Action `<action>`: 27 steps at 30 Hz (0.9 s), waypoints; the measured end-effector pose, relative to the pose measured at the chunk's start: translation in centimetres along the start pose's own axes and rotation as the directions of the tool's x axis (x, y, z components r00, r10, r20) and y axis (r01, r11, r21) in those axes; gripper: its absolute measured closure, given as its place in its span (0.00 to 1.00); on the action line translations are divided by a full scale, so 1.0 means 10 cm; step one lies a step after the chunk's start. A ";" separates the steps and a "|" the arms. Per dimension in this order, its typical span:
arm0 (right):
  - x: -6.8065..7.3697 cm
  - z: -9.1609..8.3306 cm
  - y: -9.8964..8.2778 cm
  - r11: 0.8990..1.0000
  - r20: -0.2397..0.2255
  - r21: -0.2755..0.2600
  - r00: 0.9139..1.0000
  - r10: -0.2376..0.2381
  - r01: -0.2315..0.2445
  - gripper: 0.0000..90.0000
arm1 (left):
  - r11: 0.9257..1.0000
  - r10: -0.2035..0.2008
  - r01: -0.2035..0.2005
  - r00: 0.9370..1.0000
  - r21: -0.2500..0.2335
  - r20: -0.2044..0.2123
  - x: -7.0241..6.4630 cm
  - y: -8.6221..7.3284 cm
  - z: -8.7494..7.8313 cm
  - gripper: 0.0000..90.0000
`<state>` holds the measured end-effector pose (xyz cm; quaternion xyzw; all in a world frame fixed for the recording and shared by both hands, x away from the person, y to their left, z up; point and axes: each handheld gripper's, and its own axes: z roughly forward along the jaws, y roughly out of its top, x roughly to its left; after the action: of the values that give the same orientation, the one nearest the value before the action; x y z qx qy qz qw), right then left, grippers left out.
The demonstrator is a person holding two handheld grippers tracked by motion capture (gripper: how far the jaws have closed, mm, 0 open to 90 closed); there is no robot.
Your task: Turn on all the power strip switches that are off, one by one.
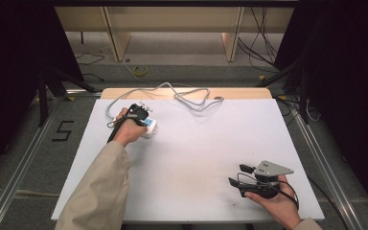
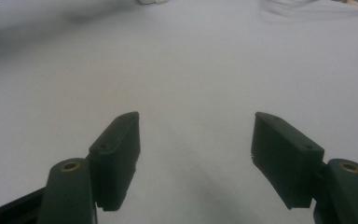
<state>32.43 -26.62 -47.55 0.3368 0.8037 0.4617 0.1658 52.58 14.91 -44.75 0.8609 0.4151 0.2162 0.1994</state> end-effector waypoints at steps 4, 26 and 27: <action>0.00 0.00 0.00 1.000 0.000 -0.002 1.000 0.000 0.000 0.37 | 1.000 0.005 -0.005 1.000 -0.010 0.000 0.00 0.00 0.00 1.00; -0.01 0.00 0.00 1.000 0.003 0.004 1.000 0.001 -0.001 0.37 | 0.981 -0.052 0.061 0.997 -0.185 0.054 0.04 -0.08 -0.38 0.87; -0.01 0.00 0.00 1.000 0.003 0.004 1.000 0.000 0.000 0.37 | 0.980 -0.051 0.061 0.997 -0.188 0.056 0.04 -0.09 -0.40 0.84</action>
<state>32.45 -26.67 -47.57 0.3380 0.8042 0.4597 0.1665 50.04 16.41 -41.82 0.8311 0.4117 0.2272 0.2968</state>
